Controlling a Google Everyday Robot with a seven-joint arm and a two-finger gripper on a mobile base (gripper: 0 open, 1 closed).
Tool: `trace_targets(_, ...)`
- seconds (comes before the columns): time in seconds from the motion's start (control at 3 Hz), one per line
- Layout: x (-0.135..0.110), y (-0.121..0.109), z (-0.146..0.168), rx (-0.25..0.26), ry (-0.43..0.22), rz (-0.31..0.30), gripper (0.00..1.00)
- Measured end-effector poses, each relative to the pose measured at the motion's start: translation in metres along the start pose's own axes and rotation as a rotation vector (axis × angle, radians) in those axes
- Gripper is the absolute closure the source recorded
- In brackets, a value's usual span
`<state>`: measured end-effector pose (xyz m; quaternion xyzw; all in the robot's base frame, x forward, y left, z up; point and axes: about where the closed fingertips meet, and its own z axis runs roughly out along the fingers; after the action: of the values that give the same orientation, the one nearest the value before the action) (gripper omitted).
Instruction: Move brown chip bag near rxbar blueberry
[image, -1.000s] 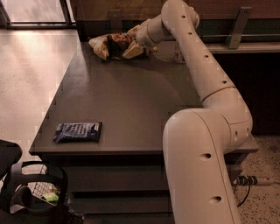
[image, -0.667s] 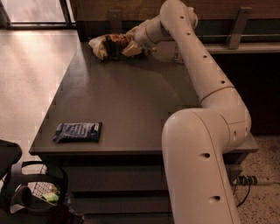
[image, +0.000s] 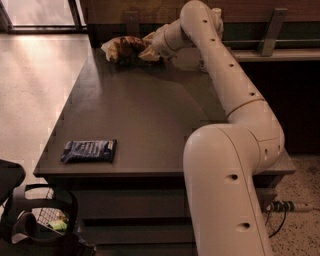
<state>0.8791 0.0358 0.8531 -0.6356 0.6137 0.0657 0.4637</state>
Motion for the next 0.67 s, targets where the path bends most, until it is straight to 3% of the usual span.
trace_targets(0.67,-0.017,-0.008,-0.024,0.004,0.009,-0.029,1.00)
